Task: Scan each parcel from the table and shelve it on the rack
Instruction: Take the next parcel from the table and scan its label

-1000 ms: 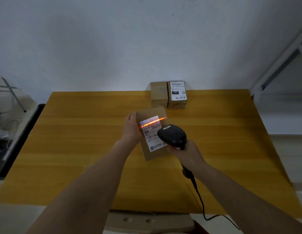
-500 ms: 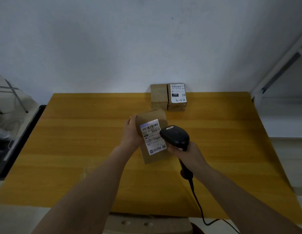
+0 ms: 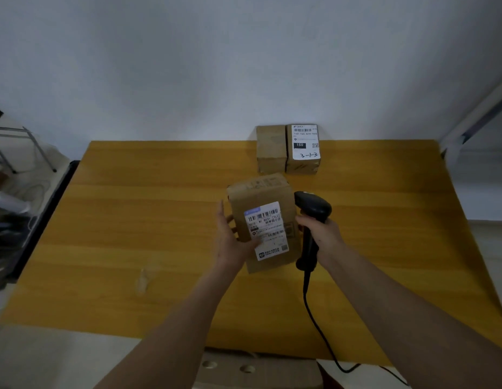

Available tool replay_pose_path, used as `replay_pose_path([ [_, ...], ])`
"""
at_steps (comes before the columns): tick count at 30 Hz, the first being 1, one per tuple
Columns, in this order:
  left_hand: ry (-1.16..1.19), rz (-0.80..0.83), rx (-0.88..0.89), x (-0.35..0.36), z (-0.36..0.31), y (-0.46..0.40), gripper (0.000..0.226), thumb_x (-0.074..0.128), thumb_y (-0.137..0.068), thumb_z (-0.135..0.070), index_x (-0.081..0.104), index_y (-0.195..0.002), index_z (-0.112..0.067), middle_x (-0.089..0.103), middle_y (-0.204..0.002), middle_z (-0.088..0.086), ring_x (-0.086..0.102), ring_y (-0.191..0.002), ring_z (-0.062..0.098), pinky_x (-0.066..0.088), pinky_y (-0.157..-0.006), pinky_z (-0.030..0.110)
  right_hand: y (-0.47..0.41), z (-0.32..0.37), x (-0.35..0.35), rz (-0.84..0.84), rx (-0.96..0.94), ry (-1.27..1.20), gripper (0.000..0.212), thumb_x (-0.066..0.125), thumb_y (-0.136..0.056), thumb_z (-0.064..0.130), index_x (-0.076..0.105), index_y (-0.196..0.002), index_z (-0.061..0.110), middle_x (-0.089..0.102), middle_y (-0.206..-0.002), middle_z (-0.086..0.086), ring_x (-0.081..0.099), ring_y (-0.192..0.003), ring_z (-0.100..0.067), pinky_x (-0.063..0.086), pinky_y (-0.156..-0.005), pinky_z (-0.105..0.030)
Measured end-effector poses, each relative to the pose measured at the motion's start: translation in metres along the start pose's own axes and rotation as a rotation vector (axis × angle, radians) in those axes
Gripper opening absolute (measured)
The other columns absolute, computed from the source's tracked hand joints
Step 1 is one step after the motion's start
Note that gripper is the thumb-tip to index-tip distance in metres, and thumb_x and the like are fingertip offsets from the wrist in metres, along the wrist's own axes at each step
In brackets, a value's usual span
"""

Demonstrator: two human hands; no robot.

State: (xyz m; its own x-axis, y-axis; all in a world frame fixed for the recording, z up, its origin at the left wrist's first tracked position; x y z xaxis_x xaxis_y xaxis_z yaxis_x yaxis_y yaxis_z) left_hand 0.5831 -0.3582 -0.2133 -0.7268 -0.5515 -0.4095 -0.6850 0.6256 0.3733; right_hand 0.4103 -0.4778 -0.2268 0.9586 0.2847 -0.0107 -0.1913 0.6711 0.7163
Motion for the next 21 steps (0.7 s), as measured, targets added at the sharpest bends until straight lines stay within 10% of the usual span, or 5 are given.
replay_pose_path([
  [7, 0.009, 0.093, -0.254, 0.024, 0.017, 0.002, 0.069, 0.084, -0.070, -0.004, 0.050, -0.130, -0.004, 0.062, -0.124, 0.009, 0.061, -0.112, 0.026, 0.056, -0.088, 0.039, -0.006, 0.000, -0.013, 0.010, -0.007, -0.020, 0.021, 0.074, -0.080, 0.013, 0.069, -0.099, 0.006, 0.069, -0.104, -0.017, 0.065, -0.098, -0.035, 0.049, -0.091, -0.051],
  [16, -0.032, 0.087, -0.049, 0.051, -0.025, 0.019, 0.111, 0.090, -0.034, -0.056, 0.044, -0.129, -0.022, 0.050, -0.126, 0.004, 0.053, -0.115, 0.023, 0.051, -0.094, 0.047, 0.006, 0.026, -0.062, 0.027, -0.039, -0.151, 0.010, 0.073, -0.079, 0.007, 0.069, -0.089, 0.005, 0.070, -0.088, -0.014, 0.067, -0.089, -0.033, 0.055, -0.077, -0.042],
  [21, 0.188, 0.252, 0.001, 0.069, -0.044, 0.044, 0.096, 0.096, -0.046, -0.032, 0.037, -0.122, -0.030, 0.059, -0.122, 0.002, 0.064, -0.107, 0.020, 0.057, -0.086, 0.042, 0.030, 0.038, -0.095, 0.013, -0.086, -0.230, 0.005, 0.069, -0.082, 0.003, 0.067, -0.084, 0.006, 0.070, -0.084, -0.012, 0.067, -0.078, -0.028, 0.055, -0.071, -0.038],
])
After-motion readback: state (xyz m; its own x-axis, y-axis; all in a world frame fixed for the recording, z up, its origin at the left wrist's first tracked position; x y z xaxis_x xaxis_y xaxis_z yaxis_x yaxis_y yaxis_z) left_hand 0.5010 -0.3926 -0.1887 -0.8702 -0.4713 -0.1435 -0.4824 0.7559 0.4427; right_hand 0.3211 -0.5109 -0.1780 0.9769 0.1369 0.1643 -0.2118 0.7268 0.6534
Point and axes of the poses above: each hand's wrist, its own y-axis away from the middle knuckle, its own x-axis out of the palm, z = x × y, the point moved 7 cm from there along -y, towards the middle knuckle
